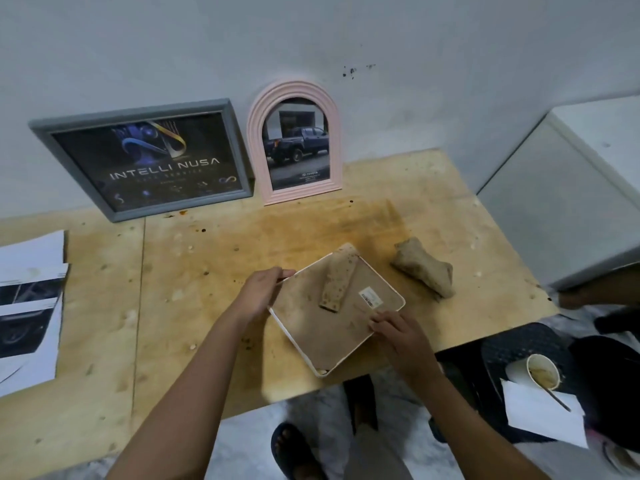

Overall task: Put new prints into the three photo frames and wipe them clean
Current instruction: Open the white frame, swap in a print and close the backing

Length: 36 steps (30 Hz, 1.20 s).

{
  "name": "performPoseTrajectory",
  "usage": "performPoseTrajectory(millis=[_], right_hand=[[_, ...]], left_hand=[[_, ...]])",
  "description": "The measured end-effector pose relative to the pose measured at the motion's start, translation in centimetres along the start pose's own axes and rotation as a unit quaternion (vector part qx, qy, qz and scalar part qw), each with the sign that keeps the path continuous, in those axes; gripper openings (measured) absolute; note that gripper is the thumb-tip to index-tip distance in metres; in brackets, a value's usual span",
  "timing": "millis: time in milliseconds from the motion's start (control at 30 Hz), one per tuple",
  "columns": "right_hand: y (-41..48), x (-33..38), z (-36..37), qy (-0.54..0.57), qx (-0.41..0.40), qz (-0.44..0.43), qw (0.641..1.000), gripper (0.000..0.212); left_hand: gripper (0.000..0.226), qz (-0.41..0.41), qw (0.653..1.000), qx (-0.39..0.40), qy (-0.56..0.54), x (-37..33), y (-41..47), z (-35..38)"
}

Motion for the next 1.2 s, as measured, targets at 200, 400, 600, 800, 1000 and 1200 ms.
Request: performPoseTrajectory(millis=[200, 400, 600, 800, 1000, 1200], right_hand=[[0.4, -1.9, 0.6, -0.084, 0.03, -0.055, 0.994, 0.02], [1.4, -3.2, 0.8, -0.08, 0.051, -0.065, 0.993, 0.015], [4.0, -3.7, 0.4, -0.016, 0.198, -0.032, 0.98, 0.022], [11.7, -1.5, 4.2, 0.112, 0.326, -0.025, 0.938, 0.032], [16.2, 3.2, 7.7, 0.015, 0.397, -0.128, 0.909, 0.043], [18.3, 3.6, 9.0, -0.078, 0.466, -0.213, 0.855, 0.075]], left_hand=[[0.035, 0.046, 0.989, -0.029, 0.137, -0.2, 2.3, 2.5], [0.036, 0.072, 0.973, -0.026, 0.216, -0.6, 5.1, 4.4], [0.032, 0.127, 0.963, -0.15, 0.186, 0.6, 3.7, 4.7], [0.018, 0.023, 0.933, -0.345, 0.099, 4.3, -3.1, 6.0], [0.016, 0.013, 0.939, -0.333, 0.09, 6.4, -5.7, 7.9], [0.017, -0.004, 0.945, -0.319, 0.07, 6.0, -5.6, 7.6]])
Point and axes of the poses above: each hand's wrist, its own y-axis towards the middle knuckle, its own z-axis out of the palm, x = y × z, the point moved 1 cm from there along y, towards the middle knuckle, and after that the axes turned 1 degree about -x, right-handed, at the moved point
